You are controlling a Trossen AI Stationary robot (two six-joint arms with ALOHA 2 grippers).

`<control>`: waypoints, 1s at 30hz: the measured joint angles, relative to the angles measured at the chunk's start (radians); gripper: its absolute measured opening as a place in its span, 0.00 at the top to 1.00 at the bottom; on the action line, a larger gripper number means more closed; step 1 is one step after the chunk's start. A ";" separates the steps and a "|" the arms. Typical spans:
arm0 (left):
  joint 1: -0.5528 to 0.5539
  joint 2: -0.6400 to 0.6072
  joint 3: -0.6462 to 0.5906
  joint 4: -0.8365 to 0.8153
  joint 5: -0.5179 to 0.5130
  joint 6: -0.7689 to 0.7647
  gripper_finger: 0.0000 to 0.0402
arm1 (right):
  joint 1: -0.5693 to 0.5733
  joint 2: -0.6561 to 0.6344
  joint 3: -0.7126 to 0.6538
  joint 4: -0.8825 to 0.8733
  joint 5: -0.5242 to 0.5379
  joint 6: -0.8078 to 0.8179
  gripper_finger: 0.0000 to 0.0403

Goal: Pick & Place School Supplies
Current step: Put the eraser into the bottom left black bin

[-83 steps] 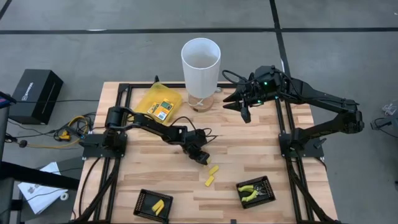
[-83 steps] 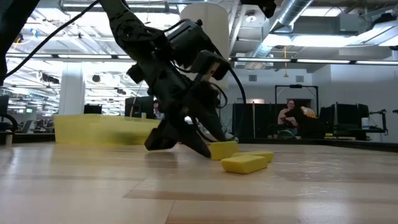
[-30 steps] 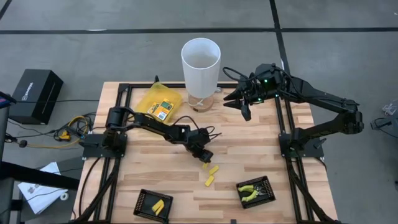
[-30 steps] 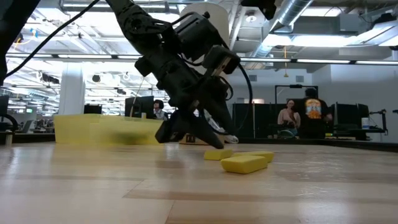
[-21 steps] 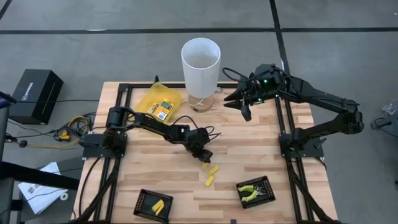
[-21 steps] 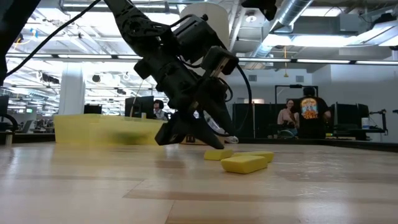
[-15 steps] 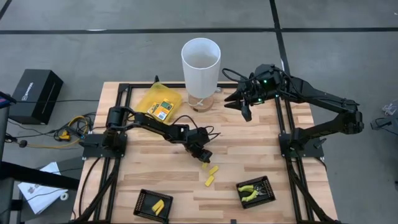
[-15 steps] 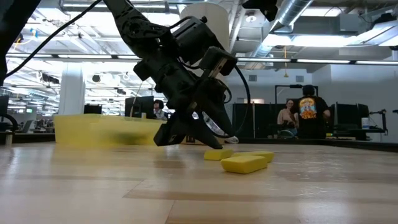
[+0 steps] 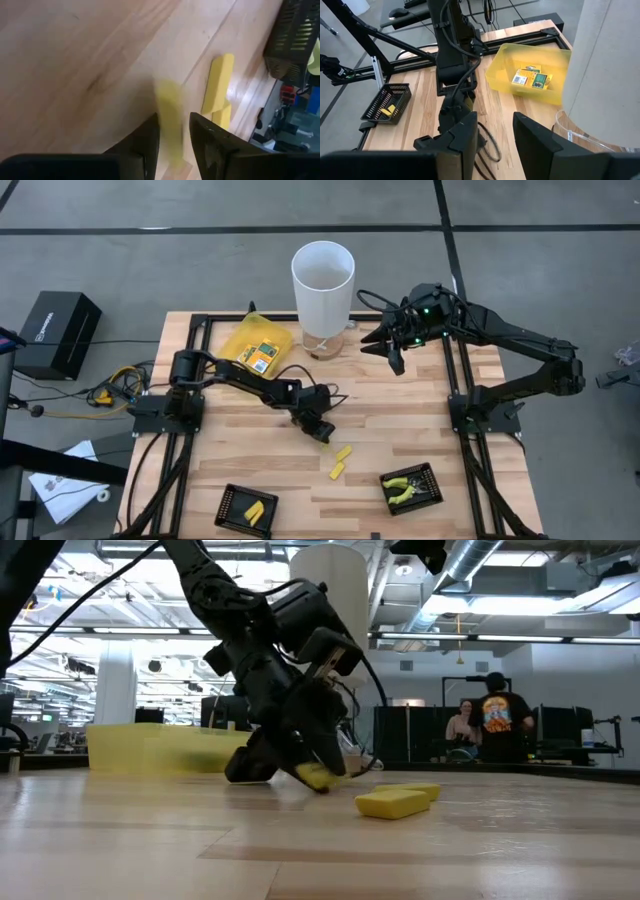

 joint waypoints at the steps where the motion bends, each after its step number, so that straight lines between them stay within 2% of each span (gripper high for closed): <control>1: 0.000 0.000 0.000 0.000 0.003 0.001 0.74 | 0.000 0.000 0.000 0.000 0.000 0.000 0.71; 14: 0.009 0.000 0.001 0.004 0.001 0.007 0.74 | 0.000 0.000 0.000 0.000 0.000 0.000 0.71; 16: 0.009 0.000 0.001 -0.004 -0.010 0.014 0.78 | 0.000 0.000 0.000 0.000 0.000 0.000 0.71; 20: 0.010 0.000 0.001 -0.022 -0.023 0.056 0.94 | 0.000 0.000 0.000 0.000 0.000 -0.001 0.71; 24: 0.010 -0.001 0.001 -0.022 -0.036 0.060 0.94 | 0.000 0.000 0.000 0.000 0.000 -0.001 0.71; 30: 0.010 -0.073 -0.007 -0.035 -0.078 0.077 0.94 | 0.000 0.000 0.000 0.000 0.000 -0.002 0.71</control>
